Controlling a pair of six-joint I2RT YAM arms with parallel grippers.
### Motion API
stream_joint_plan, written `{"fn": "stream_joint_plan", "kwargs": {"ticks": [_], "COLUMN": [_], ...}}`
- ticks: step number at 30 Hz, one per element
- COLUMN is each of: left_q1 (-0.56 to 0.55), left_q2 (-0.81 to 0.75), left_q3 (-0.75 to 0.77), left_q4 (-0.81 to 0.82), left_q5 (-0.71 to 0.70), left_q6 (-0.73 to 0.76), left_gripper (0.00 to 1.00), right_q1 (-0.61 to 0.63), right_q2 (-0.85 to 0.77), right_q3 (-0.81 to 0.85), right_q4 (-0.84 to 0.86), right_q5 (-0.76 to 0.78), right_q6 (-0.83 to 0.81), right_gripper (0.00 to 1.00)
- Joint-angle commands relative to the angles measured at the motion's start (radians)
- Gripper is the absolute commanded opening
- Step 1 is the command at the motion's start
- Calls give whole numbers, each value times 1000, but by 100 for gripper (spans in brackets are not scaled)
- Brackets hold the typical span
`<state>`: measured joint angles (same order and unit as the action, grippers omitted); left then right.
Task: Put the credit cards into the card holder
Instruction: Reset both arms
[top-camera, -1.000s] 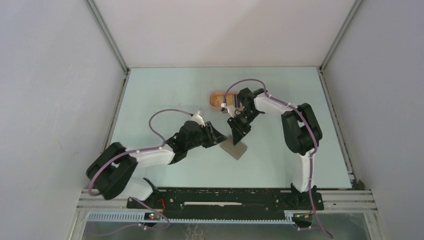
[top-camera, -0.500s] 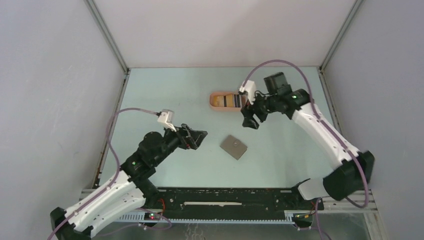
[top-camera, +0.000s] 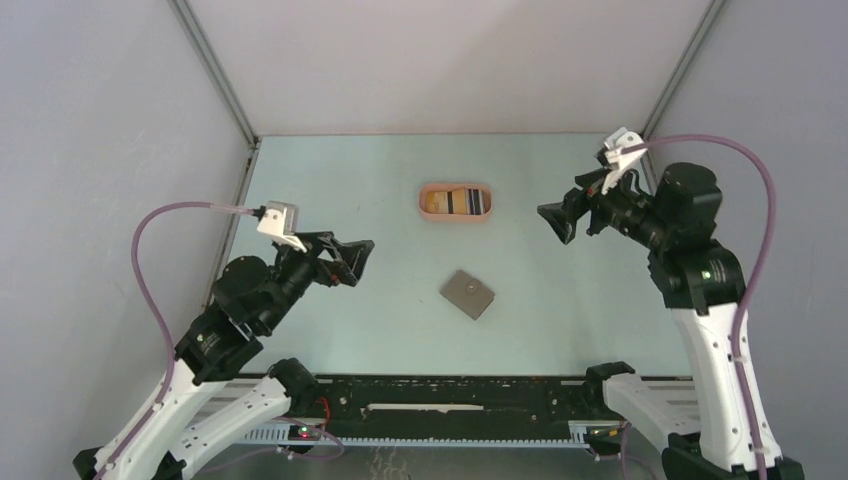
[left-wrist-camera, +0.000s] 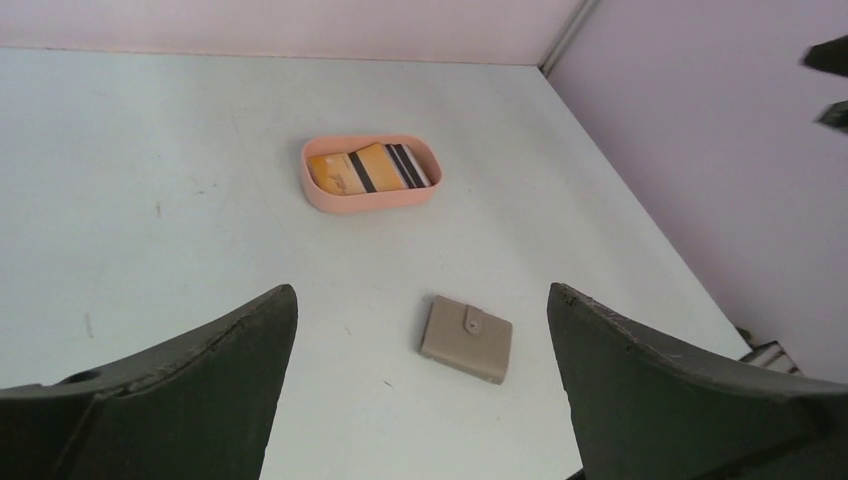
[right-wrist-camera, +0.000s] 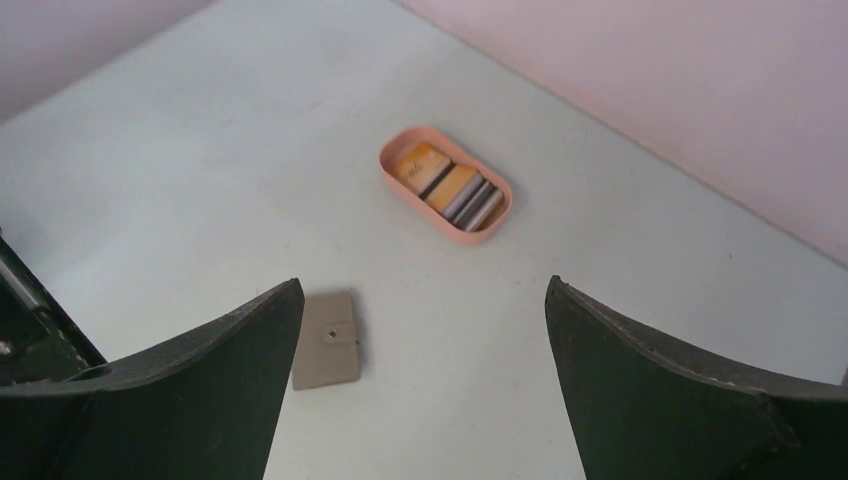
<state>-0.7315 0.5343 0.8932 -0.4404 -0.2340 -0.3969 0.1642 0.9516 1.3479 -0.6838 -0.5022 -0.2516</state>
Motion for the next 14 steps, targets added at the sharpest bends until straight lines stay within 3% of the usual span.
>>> {"fn": "stream_joint_plan", "kwargs": {"ticks": [1, 6, 14], "left_q1": [25, 37, 40], "left_q2": [32, 35, 36], "left_q3": [75, 70, 56], "left_q4": [-95, -93, -84], "left_q5": [-16, 16, 47], "left_q6": [72, 74, 83], "left_gripper": [100, 100, 100], "right_q1": [-4, -16, -32], "right_q2": [-37, -68, -70], "right_q3": [-2, -9, -51], "right_q4": [64, 93, 117], "right_q5": [20, 112, 57], "right_q6": [147, 234, 224], "right_gripper": [100, 100, 100]}}
